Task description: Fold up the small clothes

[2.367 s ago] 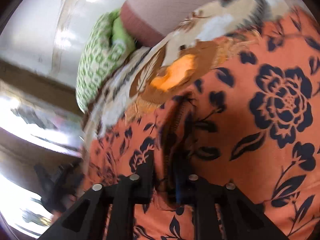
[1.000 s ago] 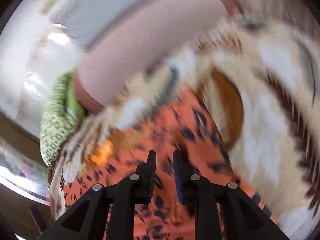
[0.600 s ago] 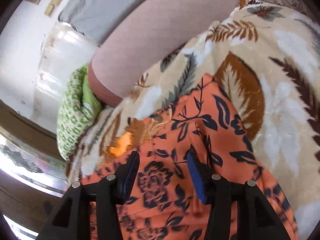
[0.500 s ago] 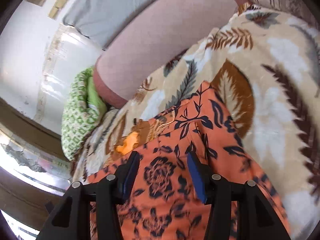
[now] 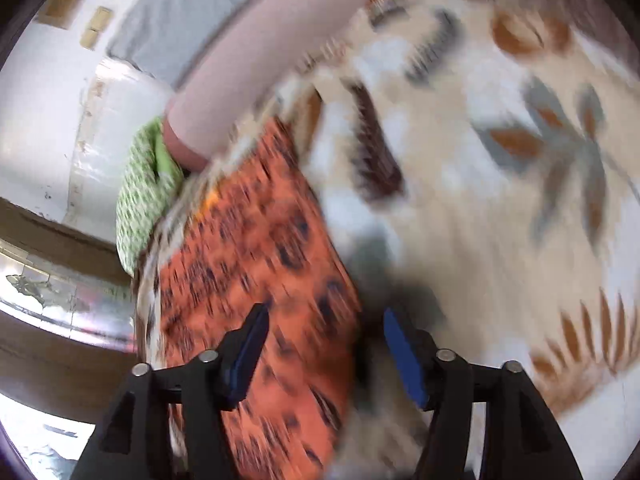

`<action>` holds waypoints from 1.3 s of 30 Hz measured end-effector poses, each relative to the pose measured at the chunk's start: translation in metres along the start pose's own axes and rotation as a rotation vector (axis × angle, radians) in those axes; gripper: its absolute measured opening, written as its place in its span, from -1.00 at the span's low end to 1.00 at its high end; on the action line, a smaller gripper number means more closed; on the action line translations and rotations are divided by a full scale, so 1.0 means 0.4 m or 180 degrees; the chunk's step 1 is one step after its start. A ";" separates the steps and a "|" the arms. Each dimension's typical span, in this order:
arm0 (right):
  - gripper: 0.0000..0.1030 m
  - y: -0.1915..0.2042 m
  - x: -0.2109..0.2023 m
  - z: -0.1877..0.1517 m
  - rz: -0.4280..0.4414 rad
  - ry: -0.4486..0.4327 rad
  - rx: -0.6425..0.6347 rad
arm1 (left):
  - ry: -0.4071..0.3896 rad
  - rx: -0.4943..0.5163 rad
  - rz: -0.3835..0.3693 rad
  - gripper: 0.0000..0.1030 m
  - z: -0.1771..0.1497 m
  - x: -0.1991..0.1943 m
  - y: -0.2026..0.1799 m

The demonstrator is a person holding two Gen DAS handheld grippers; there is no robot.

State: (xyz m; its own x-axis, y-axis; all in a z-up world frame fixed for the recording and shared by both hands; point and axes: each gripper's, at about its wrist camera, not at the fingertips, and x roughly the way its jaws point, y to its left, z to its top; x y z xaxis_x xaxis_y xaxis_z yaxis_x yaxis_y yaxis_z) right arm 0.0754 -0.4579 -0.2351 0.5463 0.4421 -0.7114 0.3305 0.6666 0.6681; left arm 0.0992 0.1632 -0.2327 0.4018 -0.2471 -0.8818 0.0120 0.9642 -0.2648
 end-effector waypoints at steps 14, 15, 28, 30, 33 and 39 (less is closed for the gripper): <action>0.26 0.239 0.096 -0.066 -0.0014 0.0294 -0.1083 | 0.0167 0.0259 0.0023 0.03 -0.049 -0.025 -0.076; 0.26 0.276 0.116 -0.076 0.0043 0.0367 -0.1285 | 0.0186 0.0281 0.0025 0.01 -0.050 -0.027 -0.076; 0.22 0.171 0.169 -0.125 -0.0652 0.1421 -0.1461 | 0.0247 0.0230 -0.0081 -0.17 -0.059 -0.063 -0.041; 0.26 0.079 0.081 -0.115 -0.0997 0.1316 -0.1362 | 0.0243 0.0223 -0.0053 -0.17 -0.059 -0.062 -0.034; 0.26 -0.044 -0.030 -0.097 -0.1362 0.1117 -0.1054 | 0.0266 0.0285 -0.0035 -0.17 -0.060 -0.053 -0.043; 0.27 -0.060 -0.110 -0.092 -0.0690 0.0676 -0.0631 | 0.0336 0.0366 0.0010 -0.17 -0.057 -0.038 -0.073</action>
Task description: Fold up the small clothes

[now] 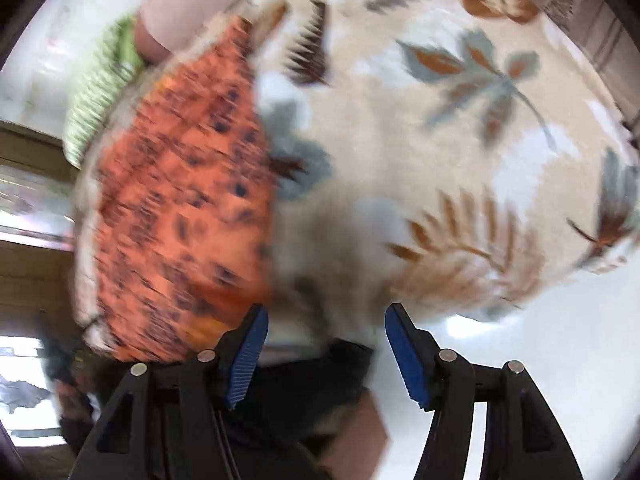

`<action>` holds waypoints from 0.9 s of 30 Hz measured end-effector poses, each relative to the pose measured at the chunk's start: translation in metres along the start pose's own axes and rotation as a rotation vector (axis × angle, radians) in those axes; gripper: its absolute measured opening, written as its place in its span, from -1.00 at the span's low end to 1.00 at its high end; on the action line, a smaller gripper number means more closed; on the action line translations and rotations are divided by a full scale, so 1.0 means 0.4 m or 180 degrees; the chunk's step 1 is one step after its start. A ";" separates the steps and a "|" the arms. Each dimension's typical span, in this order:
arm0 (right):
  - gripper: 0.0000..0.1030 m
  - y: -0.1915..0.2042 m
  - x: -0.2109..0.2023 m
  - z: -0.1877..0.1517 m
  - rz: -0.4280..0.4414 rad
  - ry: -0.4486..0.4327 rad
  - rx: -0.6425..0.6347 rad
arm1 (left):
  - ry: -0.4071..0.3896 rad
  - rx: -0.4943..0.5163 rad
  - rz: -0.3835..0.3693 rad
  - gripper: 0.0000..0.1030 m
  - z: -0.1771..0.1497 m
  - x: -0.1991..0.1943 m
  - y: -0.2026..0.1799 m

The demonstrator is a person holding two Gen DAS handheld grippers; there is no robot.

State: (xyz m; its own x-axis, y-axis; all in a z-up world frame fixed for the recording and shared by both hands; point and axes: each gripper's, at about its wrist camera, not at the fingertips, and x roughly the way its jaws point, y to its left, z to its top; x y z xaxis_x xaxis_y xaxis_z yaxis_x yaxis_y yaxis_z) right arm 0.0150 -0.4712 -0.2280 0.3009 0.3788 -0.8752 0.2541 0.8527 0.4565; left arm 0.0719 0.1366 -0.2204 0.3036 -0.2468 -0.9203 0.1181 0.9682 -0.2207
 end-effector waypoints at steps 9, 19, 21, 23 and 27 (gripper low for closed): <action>0.30 0.044 0.091 0.040 -0.0002 0.0015 -0.0091 | -0.0024 -0.0080 -0.0025 -0.14 -0.016 -0.011 0.031; 0.32 0.044 0.194 -0.009 0.0467 0.0229 -0.0258 | 0.0209 -0.0007 -0.0287 -0.31 -0.078 0.046 0.052; 0.23 0.068 0.200 -0.009 0.0313 0.0255 -0.0410 | 0.0273 0.0081 -0.0383 -0.31 -0.093 0.060 0.032; -0.21 0.094 0.203 -0.014 0.0054 0.0266 -0.0607 | 0.0329 0.0217 -0.0338 -0.31 -0.105 0.069 0.015; -0.68 0.125 0.197 -0.027 -0.0285 0.0246 -0.0811 | 0.0369 0.0180 -0.0339 -0.45 -0.107 0.073 0.024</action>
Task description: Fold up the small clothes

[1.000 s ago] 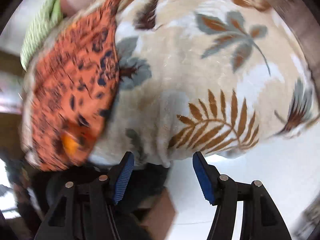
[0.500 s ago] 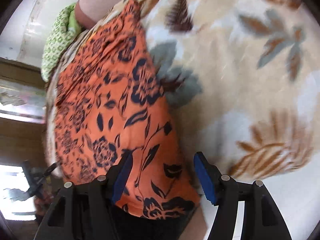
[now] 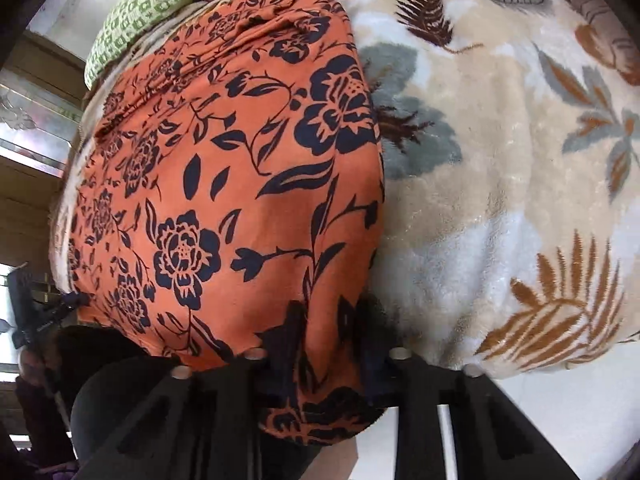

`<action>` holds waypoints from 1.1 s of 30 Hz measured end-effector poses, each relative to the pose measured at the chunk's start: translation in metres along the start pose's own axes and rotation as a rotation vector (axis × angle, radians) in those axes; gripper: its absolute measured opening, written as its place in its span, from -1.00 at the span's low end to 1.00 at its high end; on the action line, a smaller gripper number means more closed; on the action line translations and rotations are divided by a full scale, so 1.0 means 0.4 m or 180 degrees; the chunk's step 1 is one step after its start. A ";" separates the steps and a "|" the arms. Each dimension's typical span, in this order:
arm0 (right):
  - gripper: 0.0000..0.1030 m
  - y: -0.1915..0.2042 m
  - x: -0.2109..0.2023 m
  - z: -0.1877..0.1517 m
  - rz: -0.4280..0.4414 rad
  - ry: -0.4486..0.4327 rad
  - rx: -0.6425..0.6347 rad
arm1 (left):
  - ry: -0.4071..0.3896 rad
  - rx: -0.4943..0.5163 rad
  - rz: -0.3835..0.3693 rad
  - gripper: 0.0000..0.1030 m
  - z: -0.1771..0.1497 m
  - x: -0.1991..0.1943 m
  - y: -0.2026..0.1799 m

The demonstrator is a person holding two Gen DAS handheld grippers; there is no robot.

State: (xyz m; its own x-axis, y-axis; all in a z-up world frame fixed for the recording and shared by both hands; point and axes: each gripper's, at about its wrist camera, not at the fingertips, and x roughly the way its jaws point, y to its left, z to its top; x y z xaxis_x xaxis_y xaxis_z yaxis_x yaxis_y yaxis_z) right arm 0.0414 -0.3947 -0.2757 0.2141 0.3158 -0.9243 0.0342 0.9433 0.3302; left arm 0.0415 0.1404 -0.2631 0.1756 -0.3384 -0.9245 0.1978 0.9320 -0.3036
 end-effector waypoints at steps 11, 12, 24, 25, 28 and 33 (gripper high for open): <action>-0.84 0.092 -0.159 0.044 0.0778 -0.0524 0.0037 | -0.0343 -0.0222 -0.0740 -0.88 0.024 -0.099 0.050; -0.84 0.096 -0.183 0.057 0.0867 -0.0611 0.0045 | -0.0417 -0.0221 -0.0846 -0.88 0.037 -0.120 0.051; -0.81 0.009 -0.265 0.150 0.0823 -0.0842 0.0331 | -0.0621 -0.0160 -0.0941 -0.88 0.105 -0.169 0.040; -0.80 -0.010 -0.251 0.137 0.0803 -0.0796 0.0370 | -0.0577 -0.0185 -0.0934 -0.88 0.094 -0.154 0.042; -0.68 -0.067 -0.190 0.080 0.0828 -0.0694 0.0524 | -0.0401 -0.0273 -0.0800 -0.88 0.061 -0.107 0.059; -0.66 -0.115 -0.092 0.010 0.0894 -0.0529 0.0578 | -0.0290 -0.0386 -0.0406 -0.70 0.025 -0.075 0.091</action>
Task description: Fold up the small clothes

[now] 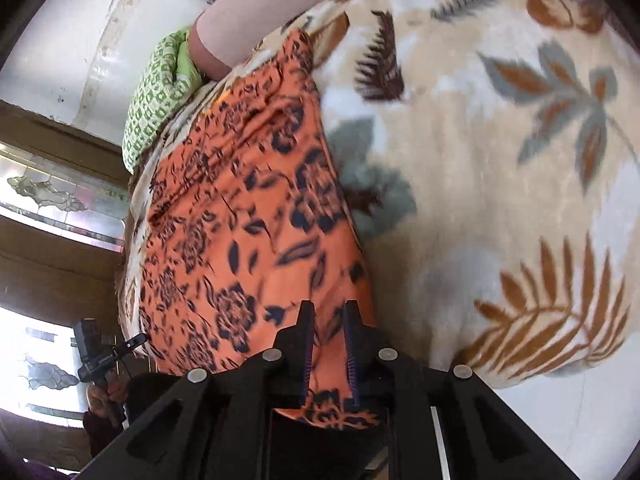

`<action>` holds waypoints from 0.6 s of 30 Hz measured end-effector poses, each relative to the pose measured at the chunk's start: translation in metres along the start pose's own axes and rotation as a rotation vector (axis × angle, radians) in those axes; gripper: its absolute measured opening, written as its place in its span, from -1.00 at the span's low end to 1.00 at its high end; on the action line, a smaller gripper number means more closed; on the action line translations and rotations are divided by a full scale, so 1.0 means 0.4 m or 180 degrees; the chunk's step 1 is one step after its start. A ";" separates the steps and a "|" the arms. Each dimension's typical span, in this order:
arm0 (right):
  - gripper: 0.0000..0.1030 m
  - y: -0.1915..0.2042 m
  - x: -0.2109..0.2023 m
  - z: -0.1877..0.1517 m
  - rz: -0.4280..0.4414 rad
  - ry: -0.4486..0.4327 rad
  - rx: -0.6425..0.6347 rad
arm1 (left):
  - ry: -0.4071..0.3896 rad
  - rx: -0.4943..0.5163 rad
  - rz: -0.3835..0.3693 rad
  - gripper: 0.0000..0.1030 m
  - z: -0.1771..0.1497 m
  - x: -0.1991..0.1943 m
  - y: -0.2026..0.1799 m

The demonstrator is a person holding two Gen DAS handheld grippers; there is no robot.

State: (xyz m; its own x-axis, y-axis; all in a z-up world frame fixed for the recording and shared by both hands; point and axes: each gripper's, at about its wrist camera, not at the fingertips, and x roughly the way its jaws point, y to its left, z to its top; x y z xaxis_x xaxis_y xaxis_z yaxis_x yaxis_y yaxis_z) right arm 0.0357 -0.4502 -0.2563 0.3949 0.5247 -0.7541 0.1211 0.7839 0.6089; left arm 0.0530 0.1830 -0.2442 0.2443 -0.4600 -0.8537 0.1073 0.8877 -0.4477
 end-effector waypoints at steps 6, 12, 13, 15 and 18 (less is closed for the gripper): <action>-0.58 -0.051 0.015 0.014 0.0154 -0.0241 0.0087 | -0.0181 -0.0030 0.0103 0.38 -0.011 -0.025 0.004; 0.46 -0.082 0.012 0.011 0.0245 -0.0361 0.0166 | -0.0017 0.0021 0.0042 0.38 -0.033 0.020 -0.008; 0.44 -0.092 0.017 0.008 0.0395 -0.0322 0.0205 | 0.0032 0.0036 -0.0009 0.38 -0.038 0.031 -0.011; 0.41 -0.102 0.034 0.003 0.0652 -0.0220 0.0218 | 0.0073 0.0142 -0.0043 0.37 -0.049 0.052 -0.025; 0.27 -0.091 0.070 -0.010 0.0767 -0.0091 0.0124 | 0.0051 0.0267 -0.0028 0.31 -0.052 0.054 -0.037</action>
State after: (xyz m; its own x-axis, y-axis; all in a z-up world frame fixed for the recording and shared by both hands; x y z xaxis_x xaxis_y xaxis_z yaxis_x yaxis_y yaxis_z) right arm 0.0388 -0.4628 -0.3008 0.4422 0.6850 -0.5789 0.0550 0.6236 0.7798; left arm 0.0364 0.1595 -0.2616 0.2275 -0.4674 -0.8543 0.1901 0.8817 -0.4318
